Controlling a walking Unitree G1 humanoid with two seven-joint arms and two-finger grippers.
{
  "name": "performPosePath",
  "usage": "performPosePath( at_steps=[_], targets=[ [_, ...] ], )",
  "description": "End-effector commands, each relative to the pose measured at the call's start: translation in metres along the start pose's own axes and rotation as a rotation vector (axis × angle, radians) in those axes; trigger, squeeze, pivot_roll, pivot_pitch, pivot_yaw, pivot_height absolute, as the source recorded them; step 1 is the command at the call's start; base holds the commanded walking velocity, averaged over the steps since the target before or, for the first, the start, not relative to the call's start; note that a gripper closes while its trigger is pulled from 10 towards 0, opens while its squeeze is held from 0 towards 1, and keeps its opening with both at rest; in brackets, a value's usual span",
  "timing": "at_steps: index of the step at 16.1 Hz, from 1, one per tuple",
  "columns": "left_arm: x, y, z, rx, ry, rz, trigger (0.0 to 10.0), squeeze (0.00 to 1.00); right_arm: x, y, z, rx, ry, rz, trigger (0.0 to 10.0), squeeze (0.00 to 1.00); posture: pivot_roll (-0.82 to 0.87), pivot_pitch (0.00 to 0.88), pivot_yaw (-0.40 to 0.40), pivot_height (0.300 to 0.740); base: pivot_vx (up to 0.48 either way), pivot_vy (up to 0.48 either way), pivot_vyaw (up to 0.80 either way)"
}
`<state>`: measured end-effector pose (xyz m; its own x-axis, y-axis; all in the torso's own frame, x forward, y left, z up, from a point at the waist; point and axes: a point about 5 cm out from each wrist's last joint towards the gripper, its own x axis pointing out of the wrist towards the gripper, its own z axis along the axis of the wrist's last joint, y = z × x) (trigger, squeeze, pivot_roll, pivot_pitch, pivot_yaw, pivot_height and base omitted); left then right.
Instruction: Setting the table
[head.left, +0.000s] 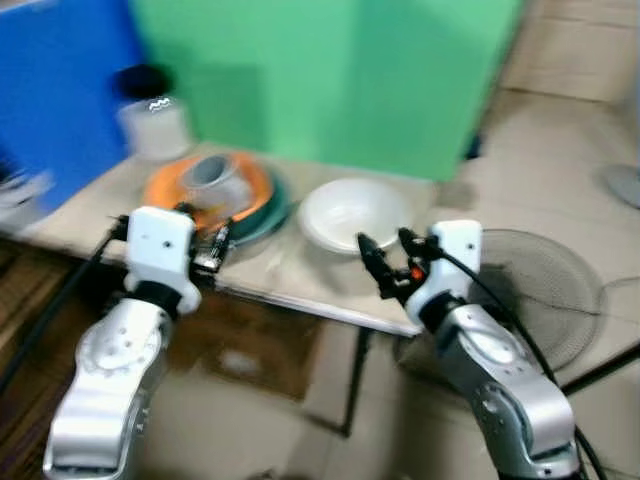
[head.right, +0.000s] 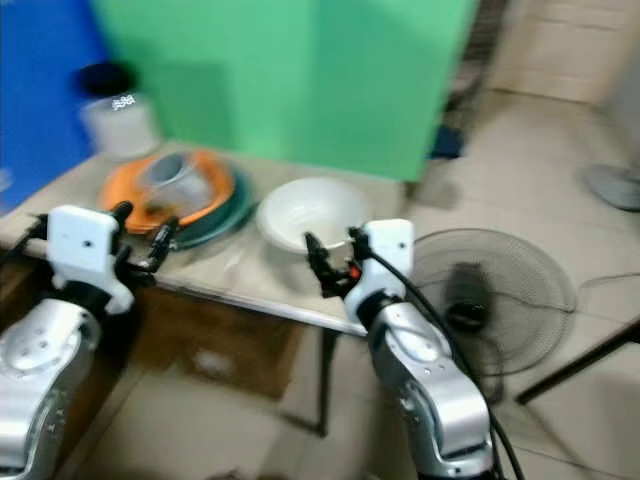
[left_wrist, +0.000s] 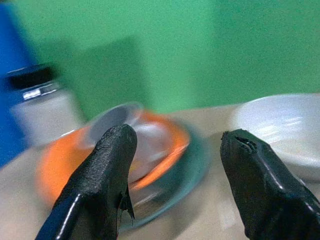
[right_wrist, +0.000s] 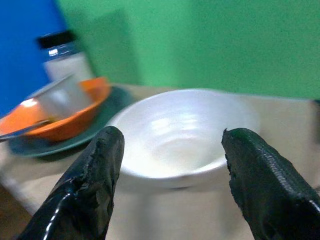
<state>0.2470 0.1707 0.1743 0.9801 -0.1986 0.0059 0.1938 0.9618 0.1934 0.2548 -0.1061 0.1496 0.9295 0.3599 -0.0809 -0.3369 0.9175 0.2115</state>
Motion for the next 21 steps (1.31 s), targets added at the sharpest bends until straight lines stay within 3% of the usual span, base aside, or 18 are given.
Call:
performPosePath(
  at_steps=[1, 5, 6, 9, 13, 14, 15, 20, 21],
  targets=[
    [-0.001, -0.004, 0.001, -0.001, -0.005, -0.026, 10.0, 0.00, -0.001, -0.005, 0.002, -0.005, -0.011, -0.026, 10.0, 0.00, 0.23, 0.000, 0.025, 0.727, 0.277, 0.000, 0.00],
    [-0.003, -0.011, 0.004, -0.015, -0.020, -0.113, 10.0, 0.00, -0.001, -0.016, 0.010, 0.024, -0.043, -0.095, 10.0, 0.00, 0.22, 0.000, 0.032, 0.727, 0.139, 0.000, 0.00],
    [-0.004, -0.015, 0.005, -0.015, -0.020, -0.165, 10.0, 0.00, 0.000, -0.019, 0.014, 0.056, -0.051, -0.100, 10.0, 1.00, 0.22, 0.000, 0.032, 0.727, 0.000, 0.000, 0.00],
    [-0.007, -0.027, 0.009, -0.001, -0.037, -0.334, 10.0, 0.00, 0.012, -0.033, 0.019, 0.081, -0.011, -0.147, 10.0, 1.00, 0.21, 0.000, 0.042, 0.727, 0.000, 0.000, 0.00],
    [-0.012, -0.040, 0.004, 0.000, 0.012, -0.532, 10.0, 0.00, 0.036, -0.064, 0.007, 0.206, 0.207, -0.362, 10.0, 1.00, 0.21, 0.000, 0.047, 0.727, 0.000, 0.000, 0.00],
    [-0.013, -0.041, 0.004, -0.001, 0.014, -0.547, 10.0, 0.00, 0.039, -0.065, 0.008, 0.230, 0.231, -0.355, 10.0, 1.00, 0.21, 0.000, 0.047, 0.727, 0.000, 0.000, 0.00],
    [-0.014, -0.041, 0.003, -0.006, 0.018, -0.568, 10.0, 0.00, 0.048, -0.062, 0.008, 0.293, 0.307, -0.307, 10.0, 0.00, 0.20, 0.000, 0.044, 0.727, 0.000, 0.000, 0.00],
    [-0.016, -0.043, 0.001, -0.011, 0.026, -0.588, 10.0, 0.00, 0.061, -0.051, 0.003, 0.504, 0.400, -0.229, 10.0, 0.00, 0.21, 0.000, 0.035, 0.727, 0.000, 0.000, 0.00],
    [-0.017, -0.043, 0.001, -0.011, 0.027, -0.590, 10.0, 0.00, 0.063, -0.050, 0.003, 0.511, 0.416, -0.222, 5.4, 0.00, 0.21, 0.000, 0.033, 0.727, 0.000, 0.000, 0.00]
  ],
)
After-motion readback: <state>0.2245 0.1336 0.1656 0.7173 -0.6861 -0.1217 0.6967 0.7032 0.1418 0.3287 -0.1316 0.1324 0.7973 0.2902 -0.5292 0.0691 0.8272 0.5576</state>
